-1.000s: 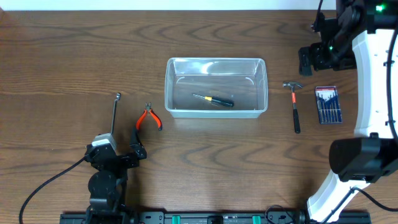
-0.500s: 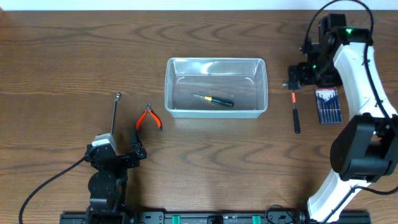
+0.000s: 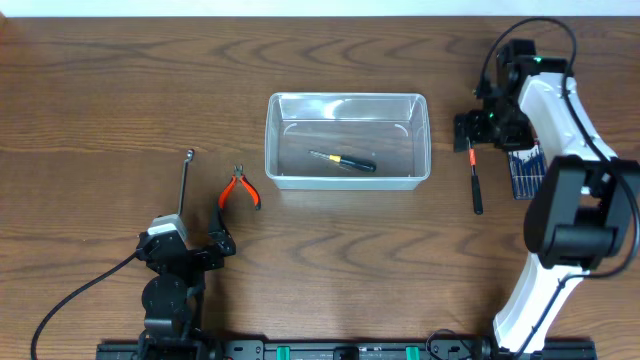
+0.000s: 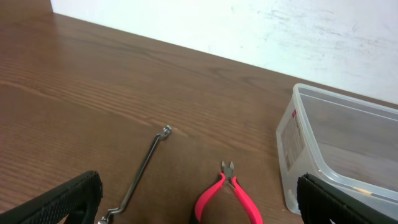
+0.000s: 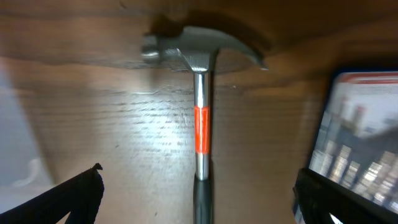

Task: Pack container
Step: 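Lower the right gripper and close it on the hammer handle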

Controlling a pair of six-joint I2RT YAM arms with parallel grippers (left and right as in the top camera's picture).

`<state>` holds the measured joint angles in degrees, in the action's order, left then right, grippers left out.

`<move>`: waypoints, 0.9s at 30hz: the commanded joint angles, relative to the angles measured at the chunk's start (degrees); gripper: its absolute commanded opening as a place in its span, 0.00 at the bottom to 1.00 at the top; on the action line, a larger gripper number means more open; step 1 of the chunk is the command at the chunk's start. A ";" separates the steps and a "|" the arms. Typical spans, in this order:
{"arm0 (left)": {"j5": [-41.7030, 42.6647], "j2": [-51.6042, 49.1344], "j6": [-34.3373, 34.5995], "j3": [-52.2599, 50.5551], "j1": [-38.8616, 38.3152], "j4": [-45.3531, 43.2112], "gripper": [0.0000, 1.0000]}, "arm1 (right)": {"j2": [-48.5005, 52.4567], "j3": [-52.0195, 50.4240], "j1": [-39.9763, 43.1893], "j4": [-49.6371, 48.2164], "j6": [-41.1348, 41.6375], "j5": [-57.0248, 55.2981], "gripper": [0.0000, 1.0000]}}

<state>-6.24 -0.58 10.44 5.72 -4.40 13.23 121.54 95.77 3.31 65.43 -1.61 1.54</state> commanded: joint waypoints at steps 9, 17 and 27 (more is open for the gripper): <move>-0.48 0.35 -0.79 -1.42 -0.28 0.59 0.98 | 2.56 -0.44 -0.02 -2.27 1.99 0.37 0.99; -0.48 0.35 -0.79 -1.42 -0.28 0.59 0.98 | 3.87 -0.44 -0.02 -5.22 1.97 -0.24 0.99; -0.48 0.35 -0.79 -1.42 -0.28 0.59 0.98 | 5.55 -0.44 -0.92 -4.79 0.24 -2.25 0.99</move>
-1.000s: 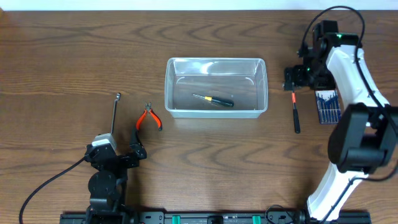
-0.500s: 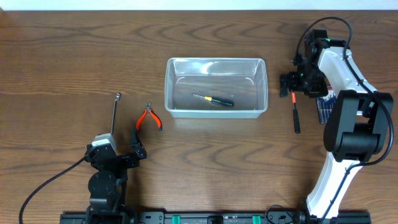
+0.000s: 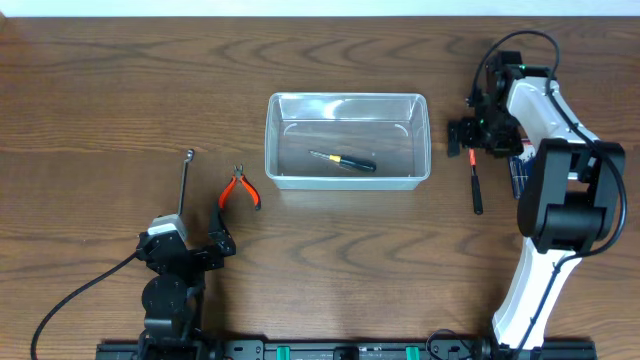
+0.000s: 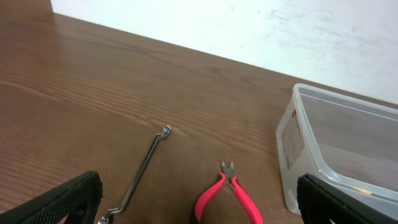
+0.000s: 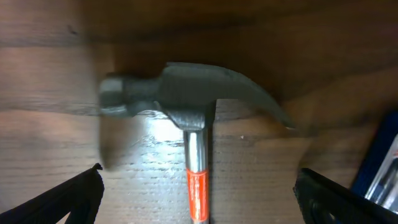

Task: Pack container
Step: 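Lower the right gripper and close it on the hammer handle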

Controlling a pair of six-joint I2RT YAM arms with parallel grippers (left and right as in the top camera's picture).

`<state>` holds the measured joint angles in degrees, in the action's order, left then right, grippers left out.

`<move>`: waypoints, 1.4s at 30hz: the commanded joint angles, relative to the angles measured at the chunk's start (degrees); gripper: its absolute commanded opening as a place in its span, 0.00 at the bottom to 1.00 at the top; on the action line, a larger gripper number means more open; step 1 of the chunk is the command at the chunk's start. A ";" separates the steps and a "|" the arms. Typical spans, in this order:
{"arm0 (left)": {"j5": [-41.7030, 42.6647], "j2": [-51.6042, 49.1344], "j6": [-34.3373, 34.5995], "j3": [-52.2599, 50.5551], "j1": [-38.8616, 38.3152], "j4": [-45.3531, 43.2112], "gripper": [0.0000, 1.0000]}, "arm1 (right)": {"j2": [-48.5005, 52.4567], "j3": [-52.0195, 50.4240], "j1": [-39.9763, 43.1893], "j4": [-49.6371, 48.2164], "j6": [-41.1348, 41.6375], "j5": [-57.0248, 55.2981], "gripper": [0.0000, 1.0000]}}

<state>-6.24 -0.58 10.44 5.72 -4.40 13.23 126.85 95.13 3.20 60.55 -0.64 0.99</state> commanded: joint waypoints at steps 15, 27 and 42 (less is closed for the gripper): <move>-0.48 0.35 -0.79 -1.42 -0.28 0.59 0.98 | 0.24 0.20 -3.30 -0.17 0.31 -4.31 0.99; -0.48 0.35 -0.79 -1.42 -0.28 0.59 0.98 | 0.24 0.20 -2.45 0.09 0.46 -3.28 0.99; -0.48 0.35 -0.79 -1.42 -0.28 0.59 0.98 | 0.24 0.20 -2.43 -0.57 0.13 -0.52 0.99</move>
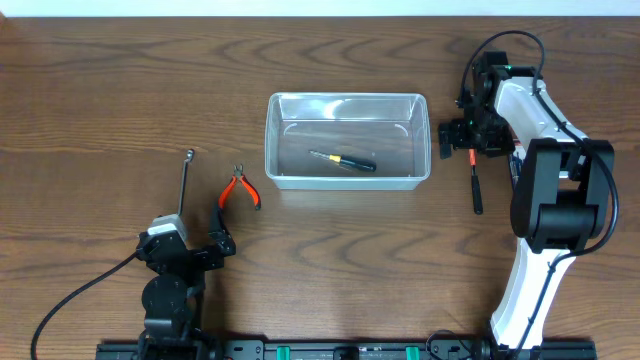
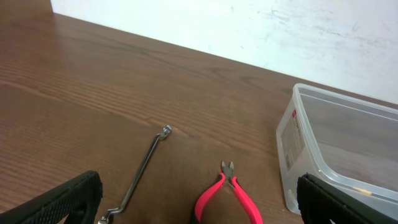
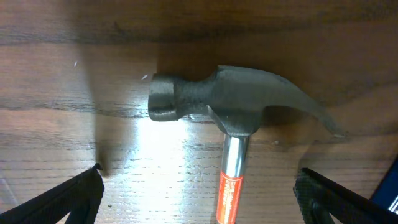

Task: Pack container
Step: 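Lower the right gripper and close it on the hammer handle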

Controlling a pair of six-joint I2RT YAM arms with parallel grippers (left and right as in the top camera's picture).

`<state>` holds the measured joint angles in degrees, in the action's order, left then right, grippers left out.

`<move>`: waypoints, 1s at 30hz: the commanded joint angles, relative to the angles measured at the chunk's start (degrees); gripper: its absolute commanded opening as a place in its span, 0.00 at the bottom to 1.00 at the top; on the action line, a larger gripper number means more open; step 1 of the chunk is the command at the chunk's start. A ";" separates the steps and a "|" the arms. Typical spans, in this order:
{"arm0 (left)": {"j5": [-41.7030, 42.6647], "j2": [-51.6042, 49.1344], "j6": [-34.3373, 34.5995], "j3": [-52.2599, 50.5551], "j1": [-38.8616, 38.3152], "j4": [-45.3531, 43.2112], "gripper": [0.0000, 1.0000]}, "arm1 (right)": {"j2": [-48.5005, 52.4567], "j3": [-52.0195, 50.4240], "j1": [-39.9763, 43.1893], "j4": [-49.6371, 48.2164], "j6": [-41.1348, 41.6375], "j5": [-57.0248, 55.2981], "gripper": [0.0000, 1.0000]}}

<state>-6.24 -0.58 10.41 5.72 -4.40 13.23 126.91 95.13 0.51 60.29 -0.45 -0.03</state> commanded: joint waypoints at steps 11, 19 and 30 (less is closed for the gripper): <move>-0.48 0.35 -0.76 -1.42 -0.28 0.59 0.98 | 0.17 -0.02 0.31 -0.55 -0.46 0.46 0.99; -0.48 0.35 -0.76 -1.42 -0.28 0.59 0.98 | 0.20 -0.87 0.42 -1.33 -0.46 0.26 0.96; -0.48 0.35 -0.76 -1.42 -0.28 0.59 0.98 | 0.20 -1.09 0.59 -1.38 -0.46 -0.24 0.66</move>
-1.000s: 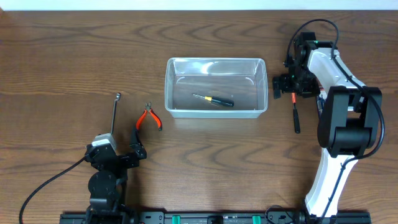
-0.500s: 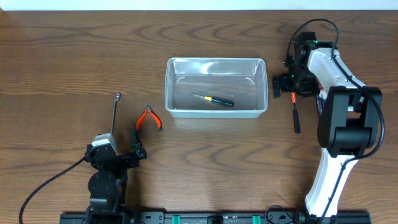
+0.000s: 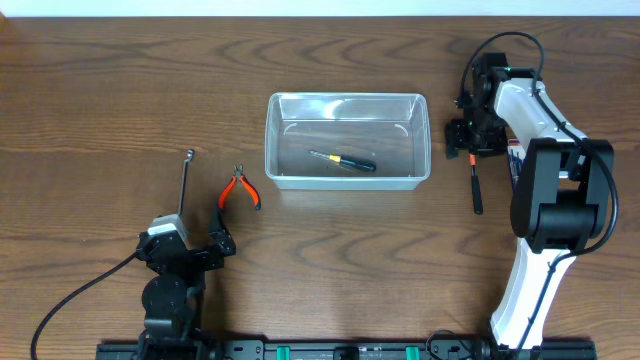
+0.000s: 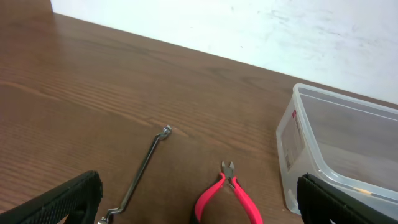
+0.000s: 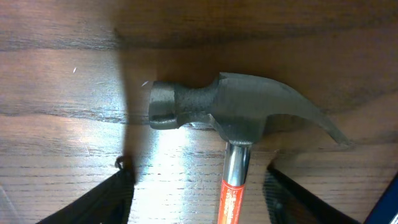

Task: Pack container
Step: 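Lower the right gripper and close it on the hammer handle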

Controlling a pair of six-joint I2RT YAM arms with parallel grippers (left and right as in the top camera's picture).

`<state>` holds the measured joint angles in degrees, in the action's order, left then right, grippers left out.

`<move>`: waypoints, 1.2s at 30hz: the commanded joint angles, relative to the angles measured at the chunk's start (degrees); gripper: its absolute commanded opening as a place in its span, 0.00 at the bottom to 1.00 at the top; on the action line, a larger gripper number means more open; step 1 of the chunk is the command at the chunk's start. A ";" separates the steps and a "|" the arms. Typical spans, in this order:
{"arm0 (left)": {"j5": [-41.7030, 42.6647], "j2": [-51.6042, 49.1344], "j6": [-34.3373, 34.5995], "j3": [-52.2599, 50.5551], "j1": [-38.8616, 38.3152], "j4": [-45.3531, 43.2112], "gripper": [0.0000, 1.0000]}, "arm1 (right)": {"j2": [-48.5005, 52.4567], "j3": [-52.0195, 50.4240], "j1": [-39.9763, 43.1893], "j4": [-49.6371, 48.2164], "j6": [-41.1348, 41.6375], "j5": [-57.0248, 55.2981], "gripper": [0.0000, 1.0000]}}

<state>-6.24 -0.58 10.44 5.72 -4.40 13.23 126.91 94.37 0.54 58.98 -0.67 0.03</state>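
The clear plastic container (image 3: 347,140) stands mid-table with a black-and-yellow screwdriver (image 3: 342,160) lying in it. Just right of the container lies a hammer (image 3: 475,180). Its steel head (image 5: 242,109) and orange-banded shaft (image 5: 231,193) fill the right wrist view. My right gripper (image 3: 468,135) is low over the hammer's neck, open, its fingers (image 5: 99,202) on either side of the shaft with gaps to it. Red-handled pliers (image 4: 227,193) and a thin metal wrench (image 4: 143,174) lie left of the container. My left gripper (image 4: 199,214) rests open behind them.
A blue box of bits (image 3: 517,160) lies right of the hammer, mostly under my right arm. The container's right wall stands close to the left of the hammer head. The table's far edge meets a white wall (image 4: 261,31).
My right gripper's fingers have come closer together on either side of the hammer's shaft, without touching it. The hammer, the container and my left arm have not moved.
My right gripper first hovered open above the hammer, with the blue box at its right. It then stood lower and a little further left, with the head larger in its view. Now its fingers have narrowed about the shaft. My left arm stayed still throughout.
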 commanded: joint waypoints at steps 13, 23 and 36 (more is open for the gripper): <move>-0.48 0.35 -0.79 -1.42 -0.28 0.59 0.98 | 0.20 -0.33 0.57 0.13 -0.22 -4.13 0.50; -0.48 0.35 -0.79 -1.42 -0.28 0.59 0.98 | 0.20 -0.33 0.57 0.17 -0.22 -4.11 0.35; -0.48 0.35 -0.79 -1.42 -0.28 0.59 0.98 | 0.20 -0.33 0.79 0.13 -0.22 -4.13 0.32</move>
<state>-6.24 -0.58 10.44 5.72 -4.40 13.23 126.91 94.37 0.56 59.09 -0.67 -2.87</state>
